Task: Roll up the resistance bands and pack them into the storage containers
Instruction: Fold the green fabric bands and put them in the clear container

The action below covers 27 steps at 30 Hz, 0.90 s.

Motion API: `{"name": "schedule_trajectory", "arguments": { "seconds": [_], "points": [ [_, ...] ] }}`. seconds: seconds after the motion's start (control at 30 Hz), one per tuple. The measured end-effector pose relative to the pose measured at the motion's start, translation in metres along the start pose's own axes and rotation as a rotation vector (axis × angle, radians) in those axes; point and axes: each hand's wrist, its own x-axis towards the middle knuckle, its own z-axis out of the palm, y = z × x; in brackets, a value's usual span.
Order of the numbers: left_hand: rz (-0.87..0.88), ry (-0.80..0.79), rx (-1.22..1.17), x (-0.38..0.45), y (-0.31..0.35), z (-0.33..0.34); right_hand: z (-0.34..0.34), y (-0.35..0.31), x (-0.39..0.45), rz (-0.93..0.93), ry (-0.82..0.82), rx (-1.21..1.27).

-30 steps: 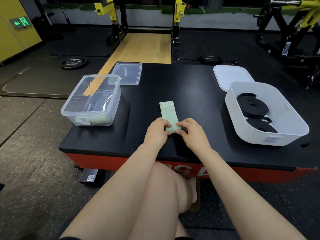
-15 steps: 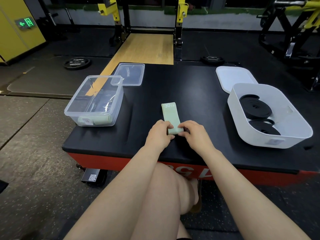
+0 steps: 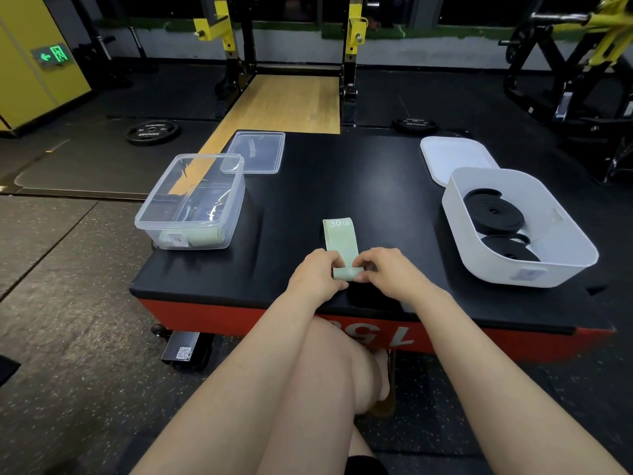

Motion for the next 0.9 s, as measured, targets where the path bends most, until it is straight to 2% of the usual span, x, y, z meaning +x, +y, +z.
{"name": "schedule_trajectory", "arguments": {
  "seconds": [0.23,0.53,0.77,0.9],
  "points": [
    [0.116,0.004,0.075,-0.006,0.003,-0.004,-0.007,0.001,-0.001,0.042,-0.103,0.039],
    [0.042,-0.006,-0.033,0.005,-0.001,-0.001,0.01,0.006,-0.011,-0.103,0.187,0.031],
    [0.029,0.006,-0.068,0.01,-0.003,0.001,0.019,0.008,-0.009,-0.122,0.239,0.093],
    [0.026,0.081,-0.112,0.011,-0.003,0.0,0.016,0.008,-0.002,-0.101,0.228,0.113]
  ]
}}
